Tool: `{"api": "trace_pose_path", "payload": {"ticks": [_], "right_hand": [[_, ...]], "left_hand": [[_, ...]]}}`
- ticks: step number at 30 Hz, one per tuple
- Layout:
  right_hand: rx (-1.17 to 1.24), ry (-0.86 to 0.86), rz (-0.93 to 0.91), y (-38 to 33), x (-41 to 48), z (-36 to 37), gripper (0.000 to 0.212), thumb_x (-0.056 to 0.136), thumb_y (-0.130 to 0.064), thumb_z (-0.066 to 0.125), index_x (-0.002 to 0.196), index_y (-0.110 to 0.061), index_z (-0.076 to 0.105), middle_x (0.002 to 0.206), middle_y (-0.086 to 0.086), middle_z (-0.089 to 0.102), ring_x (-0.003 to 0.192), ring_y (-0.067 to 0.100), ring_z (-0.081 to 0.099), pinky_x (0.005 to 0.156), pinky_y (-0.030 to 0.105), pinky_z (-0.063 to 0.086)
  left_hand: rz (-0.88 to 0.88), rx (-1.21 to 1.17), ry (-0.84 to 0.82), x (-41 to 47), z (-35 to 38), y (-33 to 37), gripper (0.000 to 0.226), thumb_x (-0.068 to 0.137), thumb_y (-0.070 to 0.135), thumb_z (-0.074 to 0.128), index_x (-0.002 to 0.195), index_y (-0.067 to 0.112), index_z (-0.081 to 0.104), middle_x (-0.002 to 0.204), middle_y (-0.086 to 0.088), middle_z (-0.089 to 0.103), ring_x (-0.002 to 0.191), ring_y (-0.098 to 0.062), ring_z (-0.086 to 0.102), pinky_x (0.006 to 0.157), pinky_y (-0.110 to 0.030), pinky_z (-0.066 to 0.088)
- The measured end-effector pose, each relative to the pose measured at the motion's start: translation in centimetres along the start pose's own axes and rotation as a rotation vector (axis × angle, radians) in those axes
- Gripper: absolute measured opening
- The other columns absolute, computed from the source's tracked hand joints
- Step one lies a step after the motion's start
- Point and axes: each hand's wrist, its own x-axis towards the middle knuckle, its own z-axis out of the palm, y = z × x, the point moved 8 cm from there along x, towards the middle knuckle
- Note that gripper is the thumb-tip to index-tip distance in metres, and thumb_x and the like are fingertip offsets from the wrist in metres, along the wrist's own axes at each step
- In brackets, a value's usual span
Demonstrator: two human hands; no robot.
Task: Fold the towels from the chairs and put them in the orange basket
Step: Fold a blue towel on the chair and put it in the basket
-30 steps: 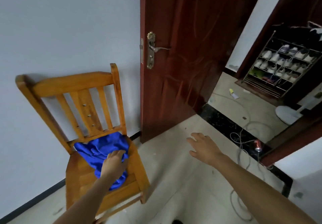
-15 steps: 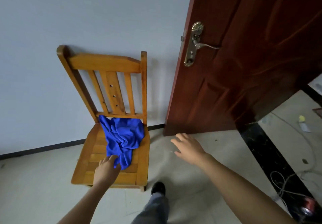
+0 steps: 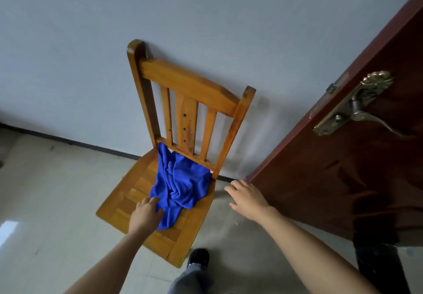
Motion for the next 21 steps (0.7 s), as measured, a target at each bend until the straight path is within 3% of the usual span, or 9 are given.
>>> {"api": "trace_pose_path", "payload": {"ticks": [6, 14, 21], "right_hand": [[-0.004, -0.082, -0.163, -0.3, 3.9, 3.4, 0.039, 0.09, -0.025, 0.052, 0.126, -0.013, 0.044, 0.128, 0.009, 0.047, 0.121, 0.028, 0.041, 0.101, 0.038, 0.036], [-0.015, -0.165, -0.317, 1.5, 7.0, 5.8, 0.04, 0.091, -0.025, 0.051, 0.129, -0.013, 0.043, 0.132, 0.009, 0.045, 0.124, 0.027, 0.039, 0.1, 0.036, 0.036], [-0.018, -0.228, -0.389, 1.1, 11.4, 11.0, 0.043, 0.093, -0.022, 0.048, 0.135, -0.014, 0.039, 0.139, 0.006, 0.038, 0.13, 0.024, 0.034, 0.104, 0.034, 0.031]], "left_hand": [[-0.145, -0.046, 0.018, -0.5, 2.1, 1.0, 0.045, 0.093, 0.028, 0.046, 0.137, 0.02, 0.041, 0.134, -0.005, 0.046, 0.125, -0.022, 0.041, 0.098, -0.031, 0.04], [-0.322, -0.143, 0.097, -3.5, 6.2, 3.1, 0.042, 0.092, 0.027, 0.046, 0.134, 0.022, 0.044, 0.136, -0.002, 0.046, 0.125, -0.021, 0.041, 0.098, -0.028, 0.038], [-0.4, -0.129, 0.1, -0.5, 11.0, 2.9, 0.046, 0.091, 0.029, 0.045, 0.137, 0.023, 0.039, 0.14, 0.003, 0.04, 0.128, -0.018, 0.037, 0.099, -0.026, 0.038]]}}
